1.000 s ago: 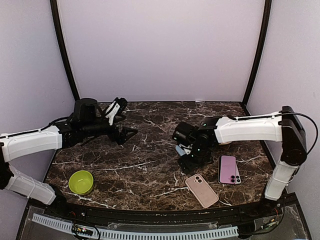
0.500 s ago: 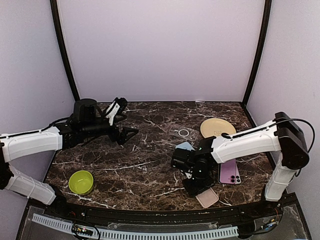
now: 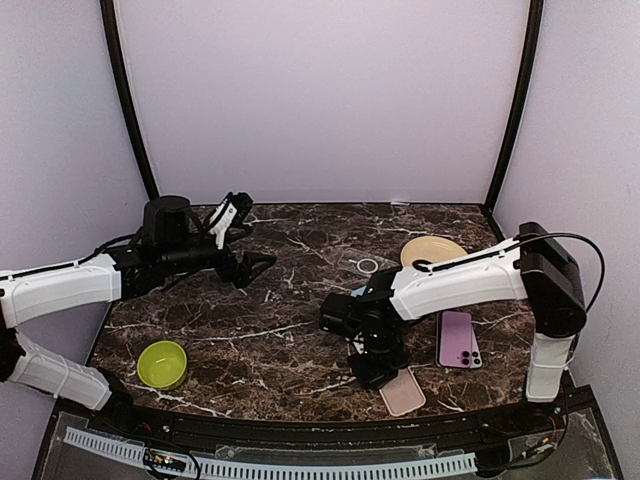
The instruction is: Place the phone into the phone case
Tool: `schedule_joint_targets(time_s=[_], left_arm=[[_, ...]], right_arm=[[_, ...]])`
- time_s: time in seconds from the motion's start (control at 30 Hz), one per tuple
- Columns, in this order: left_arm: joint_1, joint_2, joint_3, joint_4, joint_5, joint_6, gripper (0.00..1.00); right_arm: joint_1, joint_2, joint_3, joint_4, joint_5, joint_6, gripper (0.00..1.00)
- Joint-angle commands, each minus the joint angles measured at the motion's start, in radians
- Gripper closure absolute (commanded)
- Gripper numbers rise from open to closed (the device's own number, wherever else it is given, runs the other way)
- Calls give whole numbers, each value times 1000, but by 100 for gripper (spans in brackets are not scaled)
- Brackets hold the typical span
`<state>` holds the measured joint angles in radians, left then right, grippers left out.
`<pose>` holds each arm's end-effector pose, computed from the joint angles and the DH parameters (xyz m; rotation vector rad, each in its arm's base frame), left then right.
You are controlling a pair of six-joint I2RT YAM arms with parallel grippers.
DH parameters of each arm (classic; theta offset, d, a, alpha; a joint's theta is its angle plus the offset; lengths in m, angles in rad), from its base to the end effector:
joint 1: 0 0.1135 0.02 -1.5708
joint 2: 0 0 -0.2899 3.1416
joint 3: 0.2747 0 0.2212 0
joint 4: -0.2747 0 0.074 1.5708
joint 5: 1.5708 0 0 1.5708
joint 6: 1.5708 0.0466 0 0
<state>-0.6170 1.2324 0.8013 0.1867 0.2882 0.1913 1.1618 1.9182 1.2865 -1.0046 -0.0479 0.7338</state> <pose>0.2023 -0.1597 0.3238 0.9100 1.6003 -0.5613 0.1244 0.2927 0.1885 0.6484 -2.9949 0.0387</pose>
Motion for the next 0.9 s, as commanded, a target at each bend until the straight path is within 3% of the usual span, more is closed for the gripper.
schedule_joint_targets(time_s=[0.0, 0.2, 0.53, 0.6, 0.7, 0.73, 0.77, 0.87], left_arm=[[-6, -30, -16, 23, -3, 17, 3], [-5, -33, -16, 23, -8, 20, 3], [-5, -26, -21, 24, -23, 36, 3], [-5, -27, -23, 26, -27, 40, 3], [-6, -31, -29, 30, -34, 45, 3], [-6, -32, -30, 35, -34, 46, 3], [-6, -34, -35, 37, -32, 46, 3], [-5, -26, -37, 46, -24, 38, 3]], right_arm=[[-36, 80, 127, 205, 18, -38, 100], [-75, 140, 262, 250, 5, -91, 100], [-133, 226, 337, 283, -5, -128, 100], [-139, 212, 352, 251, 41, -131, 86], [-154, 157, 340, 210, 133, -128, 45], [-162, 127, 322, 195, 162, -122, 37], [-171, 93, 297, 174, 208, -106, 30], [-213, -29, 176, 103, 352, -26, 26]])
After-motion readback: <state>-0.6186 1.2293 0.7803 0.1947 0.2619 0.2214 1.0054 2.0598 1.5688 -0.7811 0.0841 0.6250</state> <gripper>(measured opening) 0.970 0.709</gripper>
